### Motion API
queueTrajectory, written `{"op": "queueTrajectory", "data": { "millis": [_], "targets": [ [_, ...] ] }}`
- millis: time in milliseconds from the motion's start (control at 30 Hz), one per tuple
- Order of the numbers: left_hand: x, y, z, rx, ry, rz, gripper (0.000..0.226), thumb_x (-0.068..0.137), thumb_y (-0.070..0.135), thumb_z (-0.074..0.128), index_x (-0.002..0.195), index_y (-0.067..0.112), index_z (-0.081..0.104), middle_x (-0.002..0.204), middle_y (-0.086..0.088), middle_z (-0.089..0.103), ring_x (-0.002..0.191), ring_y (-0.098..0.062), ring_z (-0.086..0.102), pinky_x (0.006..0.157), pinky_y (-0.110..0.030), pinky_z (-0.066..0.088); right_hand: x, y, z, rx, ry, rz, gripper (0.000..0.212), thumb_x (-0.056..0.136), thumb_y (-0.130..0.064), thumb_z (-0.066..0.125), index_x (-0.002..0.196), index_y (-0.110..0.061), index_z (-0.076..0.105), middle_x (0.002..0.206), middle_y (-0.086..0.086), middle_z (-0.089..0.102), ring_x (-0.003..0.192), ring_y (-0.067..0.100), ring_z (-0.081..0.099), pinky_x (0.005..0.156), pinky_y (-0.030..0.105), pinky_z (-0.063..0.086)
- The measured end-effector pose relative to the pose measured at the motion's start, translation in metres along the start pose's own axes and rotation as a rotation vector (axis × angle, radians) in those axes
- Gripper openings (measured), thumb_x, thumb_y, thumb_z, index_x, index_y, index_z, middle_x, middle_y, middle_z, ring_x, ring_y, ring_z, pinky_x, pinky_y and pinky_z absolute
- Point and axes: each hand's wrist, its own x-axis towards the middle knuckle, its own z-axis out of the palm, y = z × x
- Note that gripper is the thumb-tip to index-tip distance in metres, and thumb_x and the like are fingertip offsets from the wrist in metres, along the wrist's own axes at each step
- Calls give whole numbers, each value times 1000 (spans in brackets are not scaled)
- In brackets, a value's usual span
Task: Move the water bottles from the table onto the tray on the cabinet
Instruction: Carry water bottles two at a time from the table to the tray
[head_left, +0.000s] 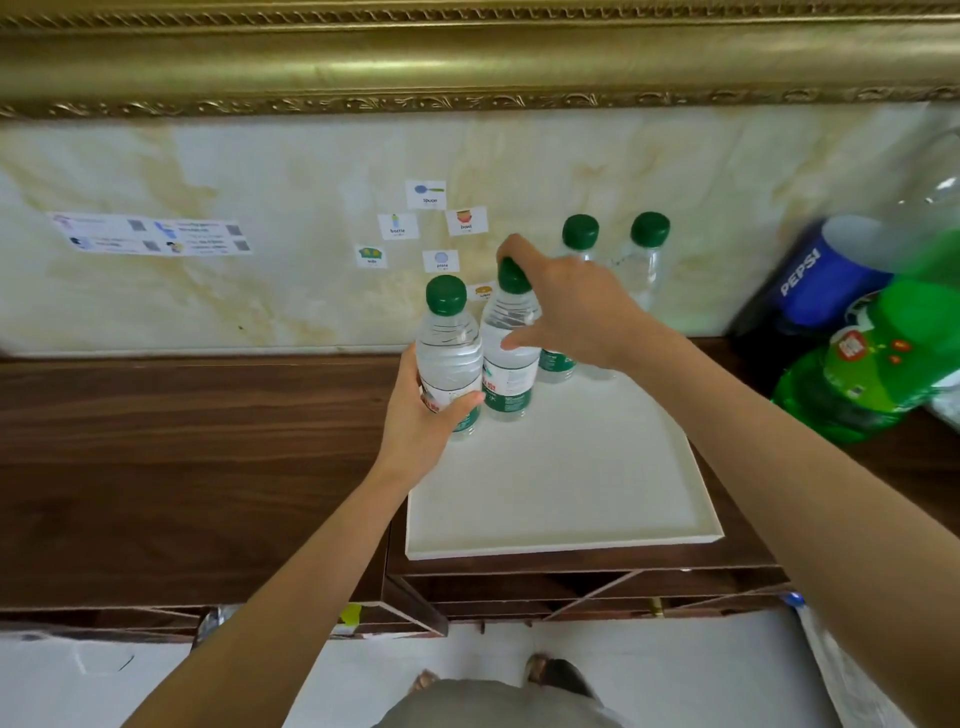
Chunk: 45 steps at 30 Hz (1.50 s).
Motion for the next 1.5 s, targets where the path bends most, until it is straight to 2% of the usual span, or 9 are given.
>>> {"op": "queueTrajectory", "data": {
  "millis": [133, 267, 433, 633, 767, 867, 933, 1100, 1500],
  "targets": [
    [5, -5, -2, -9, 14, -11, 70, 74, -3, 77, 132, 20, 46, 123, 6, 62, 113, -6, 61, 89, -19, 50, 19, -4, 3, -142, 90, 50, 70, 72, -43, 78, 121, -11, 40, 79, 3, 46, 73, 23, 41, 63, 32, 34],
    [9, 1, 0, -7, 58, -13, 68, 74, -5, 76, 129, 21, 47, 116, 14, 62, 102, 9, 61, 79, -8, 48, 30, -1, 10, -169, 144, 48, 71, 71, -42, 79, 122, -8, 43, 97, 10, 63, 97, 29, 47, 86, 35, 35],
    [29, 2, 2, 8, 124, 5, 62, 75, -8, 74, 126, 16, 48, 109, 13, 62, 91, 13, 61, 77, -6, 47, 36, 6, 17, -301, 238, 21, 74, 70, -39, 80, 125, -3, 47, 120, 16, 57, 119, 35, 46, 116, 42, 17],
    [54, 0, 2, 66, 90, 2, 67, 74, 2, 78, 129, 21, 45, 114, 13, 62, 103, 4, 61, 90, -20, 50, 41, 10, 23, -318, 289, 16, 73, 71, -32, 80, 129, -2, 47, 120, 16, 57, 117, 35, 50, 116, 43, 19],
    [56, -4, -3, 103, 44, -20, 69, 73, -3, 78, 129, 18, 43, 113, 13, 60, 98, 12, 59, 84, -11, 48, 41, 12, 26, -313, 326, 7, 78, 68, -33, 83, 130, -1, 48, 118, 17, 59, 113, 36, 53, 115, 45, 24],
    [53, -14, -12, 199, 17, -34, 73, 73, 1, 79, 135, 19, 44, 125, 3, 61, 114, -7, 58, 98, -28, 50, 38, 14, 30, -315, 367, -7, 87, 62, -34, 86, 131, 3, 48, 118, 18, 61, 112, 37, 56, 112, 48, 29],
    [55, -17, -15, 241, 32, -36, 70, 74, 4, 78, 134, 19, 46, 127, 1, 62, 114, -16, 59, 99, -37, 50, 36, 14, 33, -322, 380, -10, 93, 58, -34, 88, 132, 5, 47, 119, 19, 61, 112, 37, 57, 111, 48, 31],
    [62, -14, -9, 272, 58, -20, 68, 77, 4, 77, 136, 16, 46, 130, 0, 61, 113, -13, 58, 92, -24, 47, 34, 13, 34, -324, 389, -7, 94, 58, -33, 88, 132, 6, 46, 121, 20, 60, 115, 38, 56, 112, 48, 30],
    [67, -11, -9, 317, 7, -4, 69, 78, 5, 76, 137, 16, 42, 134, -2, 57, 109, -7, 52, 89, -20, 42, 28, 8, 36, -331, 353, 35, 91, 64, -32, 85, 136, 2, 42, 131, 19, 55, 121, 37, 53, 113, 48, 27]
  ]
}}
